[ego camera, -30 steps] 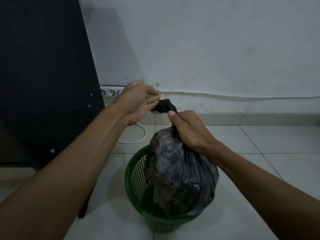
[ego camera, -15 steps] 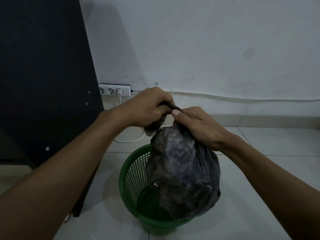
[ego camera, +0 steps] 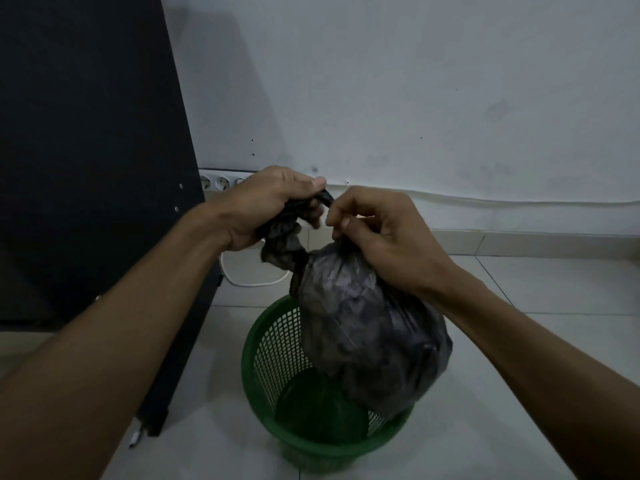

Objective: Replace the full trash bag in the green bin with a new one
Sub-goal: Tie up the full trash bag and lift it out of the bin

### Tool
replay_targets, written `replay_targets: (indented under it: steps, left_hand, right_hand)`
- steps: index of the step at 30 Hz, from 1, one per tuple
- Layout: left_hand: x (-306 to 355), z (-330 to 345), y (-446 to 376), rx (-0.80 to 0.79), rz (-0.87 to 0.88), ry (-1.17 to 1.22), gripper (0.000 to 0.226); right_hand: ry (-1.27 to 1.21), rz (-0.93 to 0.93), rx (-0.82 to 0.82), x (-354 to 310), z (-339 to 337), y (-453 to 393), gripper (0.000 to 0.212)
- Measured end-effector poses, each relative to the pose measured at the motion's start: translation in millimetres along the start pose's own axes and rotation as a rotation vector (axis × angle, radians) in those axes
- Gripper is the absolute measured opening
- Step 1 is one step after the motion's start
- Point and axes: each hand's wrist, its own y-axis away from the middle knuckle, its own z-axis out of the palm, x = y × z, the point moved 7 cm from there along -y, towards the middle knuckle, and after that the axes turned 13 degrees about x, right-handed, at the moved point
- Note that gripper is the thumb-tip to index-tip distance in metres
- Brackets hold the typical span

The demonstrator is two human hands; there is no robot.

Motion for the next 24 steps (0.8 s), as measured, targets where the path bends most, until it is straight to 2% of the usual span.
replay_targets:
  steps: [5, 8, 10, 12, 14, 16, 18, 20, 22, 24]
  left_hand:
    - [-14.4, 13.1, 5.4, 0.010, -0.051, 0.180, 0.037]
    - [-17.7, 19.8, 6.9, 0.023, -0.024, 0.154, 0.040]
    - [-16.5, 20.8, 6.9, 0.037, -0.018, 0.149, 0.041]
    - [-14.0, 24.2, 9.5, 0.033, -0.010, 0.141, 0.039]
    - [-14.1, 28.8, 10.9, 0.016, -0.018, 0.179, 0.037]
    - [-17.4, 29.5, 10.4, 0.010, -0.028, 0.176, 0.036]
    - [-20.6, 28.5, 10.3, 0.003, -0.046, 0.105, 0.038]
    - [-19.3, 28.3, 12.3, -0.009, -0.064, -0.003, 0.039]
    - [-13.7, 28.0, 13.6, -0.002, -0.072, -0.093, 0.041]
    - [-4.5, 26.6, 11.3, 0.014, -0.003, -0.227, 0.040]
  right_hand:
    - [-0.104, 0.173, -0.030, 3.9, -3.4, -4.3, 0.045]
    - [-0.056, 0.154, -0.054, 7.6, -6.1, -4.0, 0.052]
    - [-0.045, 0.120, -0.050, 6.2, -9.3, -5.4, 0.047]
    - [0.009, 0.071, -0.064, 3.9, -14.6, -8.5, 0.030]
    - [0.106, -0.002, -0.073, 0.8, -19.2, -10.7, 0.023]
    - [0.251, -0.176, -0.086, -6.0, -20.8, -11.0, 0.021]
    - [0.444, -0.333, -0.129, -9.8, -16.5, -7.3, 0.016]
    - [0.586, -0.388, -0.132, -13.2, -14.6, -4.3, 0.012]
    - [0.621, -0.401, -0.119, -17.3, -13.4, -2.1, 0.010]
    - [0.620, -0.391, -0.129, -20.0, -10.6, -2.1, 0.015]
